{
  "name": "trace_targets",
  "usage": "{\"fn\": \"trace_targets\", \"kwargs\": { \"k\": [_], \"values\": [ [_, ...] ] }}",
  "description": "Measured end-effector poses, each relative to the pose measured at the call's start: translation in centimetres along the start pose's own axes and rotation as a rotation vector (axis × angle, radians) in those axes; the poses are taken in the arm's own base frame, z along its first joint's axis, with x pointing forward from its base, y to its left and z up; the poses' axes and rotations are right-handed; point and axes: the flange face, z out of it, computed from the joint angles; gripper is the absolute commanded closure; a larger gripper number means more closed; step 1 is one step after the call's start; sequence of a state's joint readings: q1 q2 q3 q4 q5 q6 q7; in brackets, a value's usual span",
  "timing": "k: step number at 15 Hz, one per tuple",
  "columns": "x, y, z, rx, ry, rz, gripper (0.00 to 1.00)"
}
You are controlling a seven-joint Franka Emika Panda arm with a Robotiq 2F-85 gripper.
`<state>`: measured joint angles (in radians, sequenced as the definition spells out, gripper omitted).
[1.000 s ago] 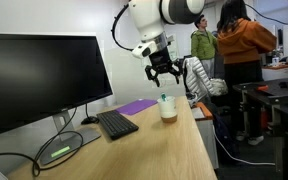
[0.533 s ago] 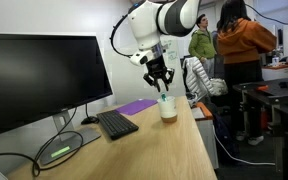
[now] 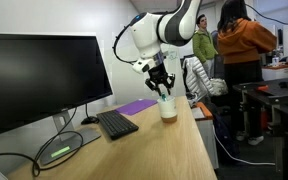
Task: Put the marker on the desk
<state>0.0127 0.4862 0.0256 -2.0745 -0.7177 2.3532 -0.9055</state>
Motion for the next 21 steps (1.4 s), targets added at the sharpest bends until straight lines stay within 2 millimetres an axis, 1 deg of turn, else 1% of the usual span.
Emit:
{"fn": "trace_targets", "kwargs": {
  "k": [1,2,4,7,8,10,11,12,14,15,16,17,19,21],
  "values": [
    [0.0,0.0,0.4,0.006,-0.001,0.000,0.64],
    [0.1,0.1,0.8,0.011,-0.001,0.000,0.67],
    [0.4,0.3,1.6,0.020,-0.002,-0.004,0.67],
    [0.9,0.6,2.6,0.027,-0.006,-0.011,0.62],
    [1.0,0.9,3.0,0.028,-0.008,-0.012,0.63],
    [1.0,1.5,3.7,0.029,-0.013,-0.008,0.61],
    [1.0,1.9,4.1,0.030,-0.016,-0.006,0.56],
    [1.0,2.2,4.6,0.031,-0.020,-0.005,0.55],
    [0.8,2.8,5.2,0.029,-0.035,-0.008,0.55],
    [0.7,3.0,5.5,0.029,-0.045,-0.013,0.61],
    [0.7,3.0,5.9,0.029,-0.056,-0.021,0.80],
    [0.6,3.0,6.2,0.034,-0.073,-0.031,0.86],
    [0.6,2.9,6.1,0.036,-0.116,-0.061,0.99],
    [1.0,2.8,5.9,0.017,-0.148,-0.102,0.95]
  ]
}}
